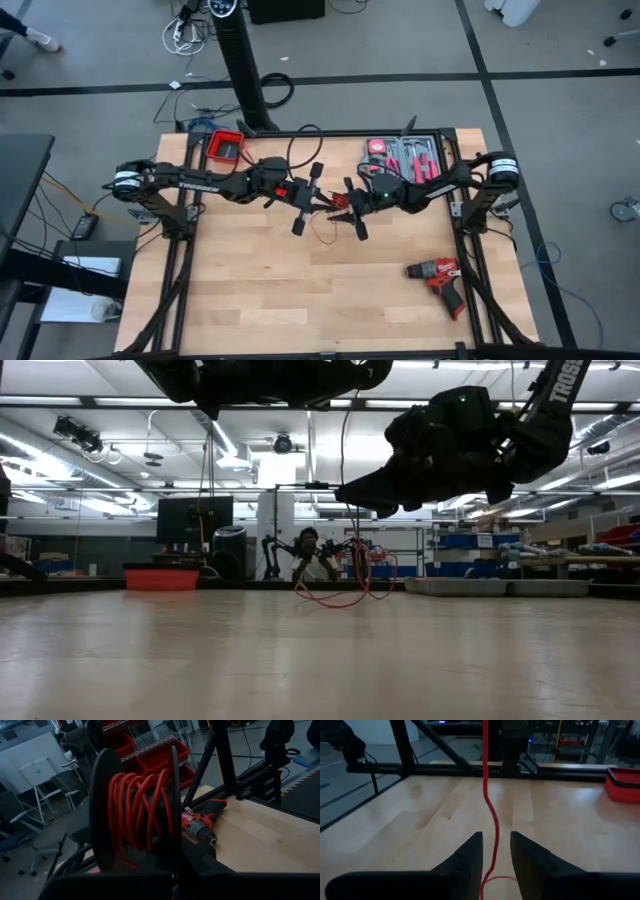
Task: Coil cords
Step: Coil the red wire onto the black spool
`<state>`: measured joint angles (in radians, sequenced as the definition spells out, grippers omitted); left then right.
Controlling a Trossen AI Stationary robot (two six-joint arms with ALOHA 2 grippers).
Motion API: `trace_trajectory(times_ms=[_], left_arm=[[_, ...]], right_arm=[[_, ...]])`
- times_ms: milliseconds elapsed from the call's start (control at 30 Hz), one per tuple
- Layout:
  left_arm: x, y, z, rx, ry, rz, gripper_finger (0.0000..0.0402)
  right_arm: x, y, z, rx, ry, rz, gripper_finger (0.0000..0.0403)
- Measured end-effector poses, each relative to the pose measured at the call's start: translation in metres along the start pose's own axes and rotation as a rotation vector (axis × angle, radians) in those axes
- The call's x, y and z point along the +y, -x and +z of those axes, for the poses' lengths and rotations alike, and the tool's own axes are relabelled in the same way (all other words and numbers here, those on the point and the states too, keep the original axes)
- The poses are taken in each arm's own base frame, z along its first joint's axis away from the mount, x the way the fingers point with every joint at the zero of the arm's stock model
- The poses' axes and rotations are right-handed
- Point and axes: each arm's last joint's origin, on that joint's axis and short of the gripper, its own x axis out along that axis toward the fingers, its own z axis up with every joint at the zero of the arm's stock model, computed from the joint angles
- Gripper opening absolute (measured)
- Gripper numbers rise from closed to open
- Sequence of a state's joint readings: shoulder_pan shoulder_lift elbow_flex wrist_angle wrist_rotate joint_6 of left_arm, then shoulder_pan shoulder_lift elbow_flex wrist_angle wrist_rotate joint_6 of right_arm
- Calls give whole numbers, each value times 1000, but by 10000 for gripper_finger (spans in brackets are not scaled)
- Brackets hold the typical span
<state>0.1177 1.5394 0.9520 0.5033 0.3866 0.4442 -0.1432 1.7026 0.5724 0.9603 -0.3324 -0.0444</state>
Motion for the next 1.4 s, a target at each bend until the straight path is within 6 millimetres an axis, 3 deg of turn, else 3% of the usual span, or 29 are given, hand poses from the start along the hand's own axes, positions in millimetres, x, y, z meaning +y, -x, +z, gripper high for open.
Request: trace_trajectory(times_ms=[267,500,1167,1400], left_arm=[[0,0,0,3,2,4,5],[1,0,-1,14,3,29,5],[1,1,-5,69,123,72,5],[9,14,-11,182,193,95,5]], right_arm=[[-1,-1,-1,-7,4,-16,76],[0,-1,-2,-2,23,-1,8],[-14,6,-12,73,3,125,1],[-16,17,-13,180,28,173,0]])
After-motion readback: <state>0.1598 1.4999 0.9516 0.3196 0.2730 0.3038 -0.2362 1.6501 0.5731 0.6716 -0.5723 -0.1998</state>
